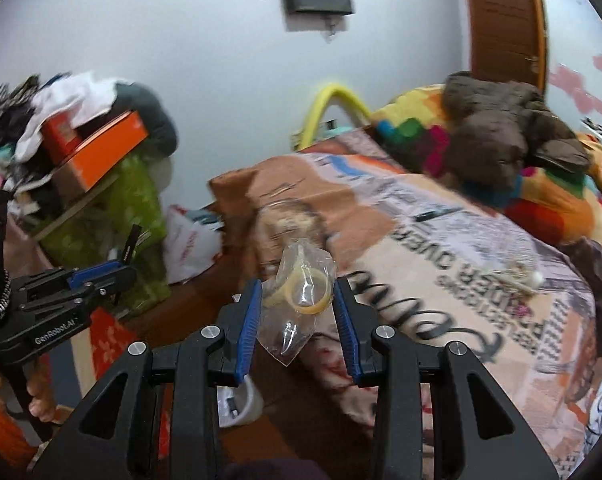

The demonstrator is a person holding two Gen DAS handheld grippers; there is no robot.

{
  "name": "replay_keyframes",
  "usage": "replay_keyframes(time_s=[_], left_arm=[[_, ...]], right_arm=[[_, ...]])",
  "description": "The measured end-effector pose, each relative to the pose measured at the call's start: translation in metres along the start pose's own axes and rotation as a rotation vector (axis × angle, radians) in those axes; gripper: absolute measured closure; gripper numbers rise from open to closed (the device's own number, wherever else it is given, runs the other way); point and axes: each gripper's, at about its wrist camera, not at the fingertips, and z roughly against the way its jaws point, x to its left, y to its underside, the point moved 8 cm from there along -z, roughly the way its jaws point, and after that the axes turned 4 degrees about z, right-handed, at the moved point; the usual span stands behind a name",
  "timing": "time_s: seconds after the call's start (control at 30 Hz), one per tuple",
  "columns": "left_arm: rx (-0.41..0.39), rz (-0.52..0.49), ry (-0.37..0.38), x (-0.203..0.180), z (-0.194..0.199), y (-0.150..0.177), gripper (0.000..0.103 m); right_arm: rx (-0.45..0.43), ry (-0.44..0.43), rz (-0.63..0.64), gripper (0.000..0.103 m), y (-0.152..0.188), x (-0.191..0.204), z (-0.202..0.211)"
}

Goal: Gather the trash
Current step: 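Carry the box and bag with both tools over the white bin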

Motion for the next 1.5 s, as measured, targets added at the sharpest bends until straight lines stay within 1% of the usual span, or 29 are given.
replay_keyframes(time_s=[0.13,0.27,0.37,0.47,0.57,0.67,0.83,0.93,1.13,1.17,1.2,1.23,1.3,1.5], left_arm=[[0.022,0.067,-0.045,0.048,0.002,0.023,0.079],[0.049,0.125,-0.079,0.085,0.002,0.048,0.079],[0.082,0.173,-0.098,0.110,-0.003,0.069,0.079],[0.121,0.218,-0.123,0.132,-0.013,0.094,0.079],[0.152,0.251,-0.137,0.146,-0.022,0.115,0.079],[0.194,0.294,-0.143,0.156,-0.033,0.143,0.079],[0.300,0.379,-0.131,0.167,-0.060,0.196,0.079],[0.348,0.387,-0.141,0.170,-0.073,0.217,0.079],[0.406,0.394,-0.155,0.175,-0.091,0.236,0.079],[0.411,0.399,-0.153,0.176,-0.093,0.237,0.079],[0.418,0.405,-0.152,0.177,-0.096,0.238,0.079],[0.420,0.407,-0.154,0.178,-0.098,0.238,0.079],[0.424,0.412,-0.150,0.179,-0.104,0.235,0.079],[0.426,0.411,-0.138,0.178,-0.122,0.221,0.079]], right_arm=[[0.031,-0.051,0.048,0.070,0.005,0.039,-0.017],[0.071,-0.098,0.079,0.070,0.014,0.073,-0.034],[0.114,-0.139,0.094,0.070,0.025,0.096,-0.049],[0.175,-0.175,0.108,0.070,0.040,0.119,-0.069],[0.243,-0.205,0.117,0.070,0.057,0.135,-0.091],[0.305,-0.221,0.132,0.070,0.075,0.150,-0.112],[0.404,-0.244,0.160,0.070,0.100,0.171,-0.142],[0.453,-0.251,0.174,0.070,0.113,0.183,-0.161],[0.517,-0.263,0.172,0.068,0.120,0.188,-0.186],[0.526,-0.256,0.169,0.065,0.120,0.186,-0.190],[0.540,-0.248,0.163,0.059,0.120,0.183,-0.194],[0.545,-0.246,0.156,0.056,0.120,0.181,-0.196],[0.544,-0.241,0.140,0.055,0.118,0.175,-0.199],[0.526,-0.196,0.154,0.055,0.113,0.155,-0.195]])
